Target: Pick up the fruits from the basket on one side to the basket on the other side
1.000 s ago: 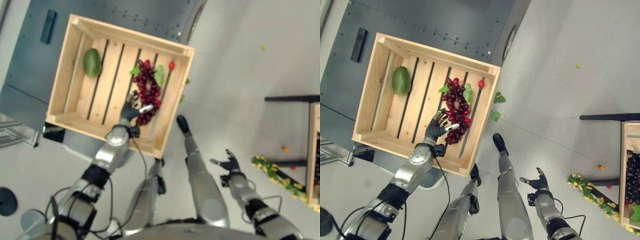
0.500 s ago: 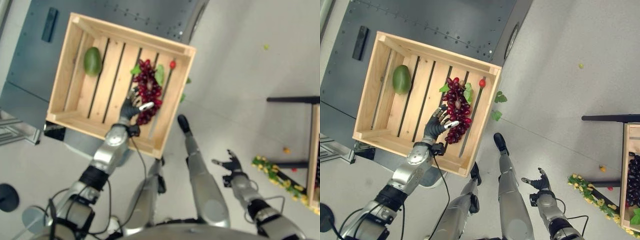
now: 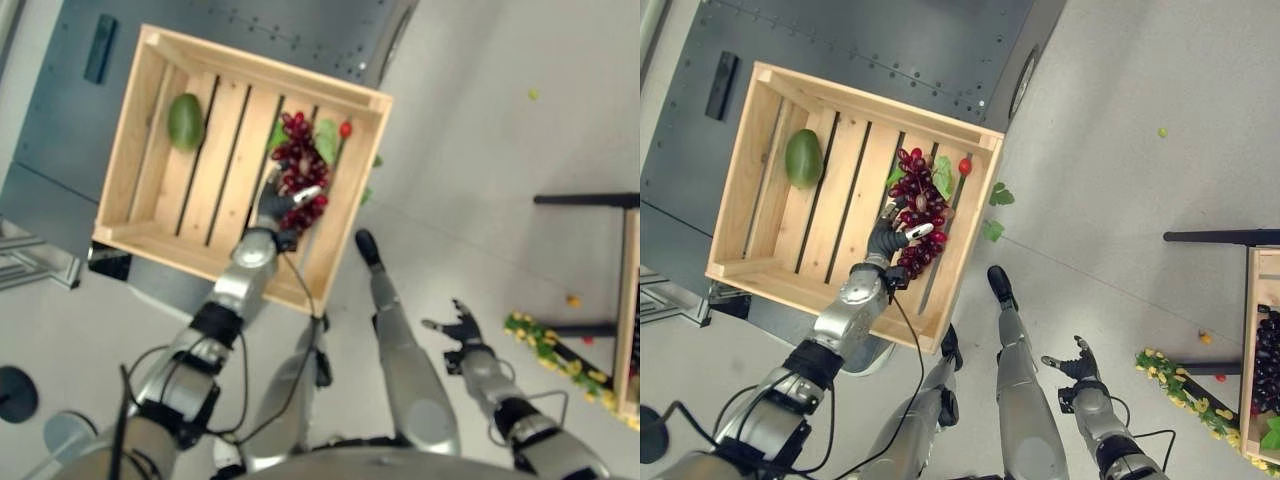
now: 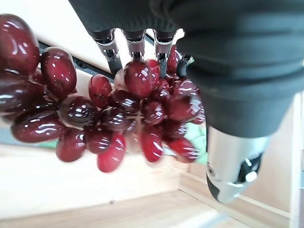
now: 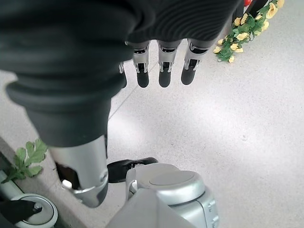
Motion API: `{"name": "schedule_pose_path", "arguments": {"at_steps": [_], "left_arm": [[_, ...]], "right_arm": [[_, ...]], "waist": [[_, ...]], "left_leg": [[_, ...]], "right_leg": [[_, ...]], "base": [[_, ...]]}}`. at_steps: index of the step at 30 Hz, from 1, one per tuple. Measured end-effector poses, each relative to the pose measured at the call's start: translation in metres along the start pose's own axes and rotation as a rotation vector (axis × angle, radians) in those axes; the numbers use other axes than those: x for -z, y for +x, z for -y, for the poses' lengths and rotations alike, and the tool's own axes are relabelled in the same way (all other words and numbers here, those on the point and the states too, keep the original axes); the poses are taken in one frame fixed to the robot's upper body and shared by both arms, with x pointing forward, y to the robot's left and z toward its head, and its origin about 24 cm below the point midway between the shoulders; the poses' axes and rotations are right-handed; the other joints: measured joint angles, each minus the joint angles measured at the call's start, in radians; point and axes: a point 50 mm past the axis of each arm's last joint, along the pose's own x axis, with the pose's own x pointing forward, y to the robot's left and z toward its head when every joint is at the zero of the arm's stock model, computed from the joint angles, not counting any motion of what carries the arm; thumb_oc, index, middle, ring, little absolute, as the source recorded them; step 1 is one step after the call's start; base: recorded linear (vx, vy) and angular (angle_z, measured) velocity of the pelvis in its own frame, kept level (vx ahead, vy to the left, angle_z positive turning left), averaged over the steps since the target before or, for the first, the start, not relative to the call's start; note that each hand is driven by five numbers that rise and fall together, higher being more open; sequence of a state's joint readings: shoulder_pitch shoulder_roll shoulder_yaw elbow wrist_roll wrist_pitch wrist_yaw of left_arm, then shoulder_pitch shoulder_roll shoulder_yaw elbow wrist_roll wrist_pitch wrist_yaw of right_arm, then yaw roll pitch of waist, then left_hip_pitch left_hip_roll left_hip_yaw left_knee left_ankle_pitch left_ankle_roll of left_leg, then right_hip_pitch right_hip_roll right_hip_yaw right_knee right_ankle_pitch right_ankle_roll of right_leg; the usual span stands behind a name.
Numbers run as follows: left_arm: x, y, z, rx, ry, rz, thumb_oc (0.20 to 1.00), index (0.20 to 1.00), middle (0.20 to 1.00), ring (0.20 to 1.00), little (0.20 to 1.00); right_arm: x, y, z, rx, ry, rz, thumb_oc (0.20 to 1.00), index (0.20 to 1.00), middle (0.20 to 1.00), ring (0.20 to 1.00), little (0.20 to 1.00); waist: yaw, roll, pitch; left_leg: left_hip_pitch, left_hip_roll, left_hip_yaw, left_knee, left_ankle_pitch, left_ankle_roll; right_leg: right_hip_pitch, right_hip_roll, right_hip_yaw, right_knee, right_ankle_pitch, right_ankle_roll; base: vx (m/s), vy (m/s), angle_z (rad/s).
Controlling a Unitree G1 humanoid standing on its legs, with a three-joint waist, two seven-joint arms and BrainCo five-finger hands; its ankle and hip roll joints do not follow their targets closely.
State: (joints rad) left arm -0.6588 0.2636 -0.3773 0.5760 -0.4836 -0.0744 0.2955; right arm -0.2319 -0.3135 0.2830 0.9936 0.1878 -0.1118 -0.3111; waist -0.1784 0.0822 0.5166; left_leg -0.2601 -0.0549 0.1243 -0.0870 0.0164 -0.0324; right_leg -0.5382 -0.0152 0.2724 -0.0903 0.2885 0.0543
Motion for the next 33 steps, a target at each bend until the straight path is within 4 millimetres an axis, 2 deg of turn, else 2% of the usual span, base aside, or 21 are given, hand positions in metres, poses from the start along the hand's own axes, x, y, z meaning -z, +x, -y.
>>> {"name": "schedule_pose_path", "arguments": {"at_steps": [10,23,24,25,33], "left_arm": [[-0.009,0.017,0.014,-0.018,0.040,-0.013,1.000,1.000,1.000,1.000,1.000],[-0.013,0.028,0.011,-0.067,0.138,-0.026,1.000,1.000,1.000,1.000,1.000],[-0.013,0.029,0.009,-0.078,0.157,-0.024,0.890,0.890,0.890,0.890,0.890],[-0.014,0.029,0.009,-0.086,0.174,-0.022,0.200,0.200,0.200,0.200,0.200],[-0.023,0.033,0.009,-0.111,0.233,0.015,0.200,0.200,0.200,0.200,0.200]], "right_arm": [[0.002,-0.001,-0.003,-0.005,-0.010,-0.007,1.000,1.000,1.000,1.000,1.000],[0.001,-0.003,-0.013,-0.017,-0.022,0.005,1.000,1.000,1.000,1.000,1.000],[0.001,-0.004,-0.013,-0.020,-0.022,0.010,1.000,1.000,1.000,1.000,1.000],[0.001,-0.004,-0.014,-0.022,-0.025,0.010,1.000,1.000,1.000,1.000,1.000],[0.001,-0.005,-0.018,-0.028,-0.039,0.018,1.000,1.000,1.000,1.000,1.000]], "waist": [[-0.001,-0.002,0.000],[-0.016,-0.021,-0.001],[-0.018,-0.023,-0.002],[-0.021,-0.025,-0.003],[-0.022,-0.046,-0.006]], "left_leg": [[-0.016,-0.009,0.000,0.000,0.003,0.004],[-0.019,-0.014,0.002,0.000,0.002,0.005],[-0.021,-0.015,0.003,0.000,0.002,0.005],[-0.024,-0.016,0.005,0.000,0.003,0.006],[-0.049,-0.039,0.011,0.000,0.007,0.023]], "right_leg": [[-0.015,-0.006,0.003,0.000,0.000,0.001],[-0.021,-0.008,0.007,0.001,0.001,0.003],[-0.024,-0.009,0.008,0.002,0.001,0.003],[-0.027,-0.011,0.008,0.002,0.003,0.005],[-0.067,-0.028,0.015,0.022,0.003,0.008]], "base": [[0.00,0.000,0.00],[0.00,0.000,0.00],[0.00,0.000,0.00],[0.00,0.000,0.00],[0.00,-0.002,-0.01]]}}
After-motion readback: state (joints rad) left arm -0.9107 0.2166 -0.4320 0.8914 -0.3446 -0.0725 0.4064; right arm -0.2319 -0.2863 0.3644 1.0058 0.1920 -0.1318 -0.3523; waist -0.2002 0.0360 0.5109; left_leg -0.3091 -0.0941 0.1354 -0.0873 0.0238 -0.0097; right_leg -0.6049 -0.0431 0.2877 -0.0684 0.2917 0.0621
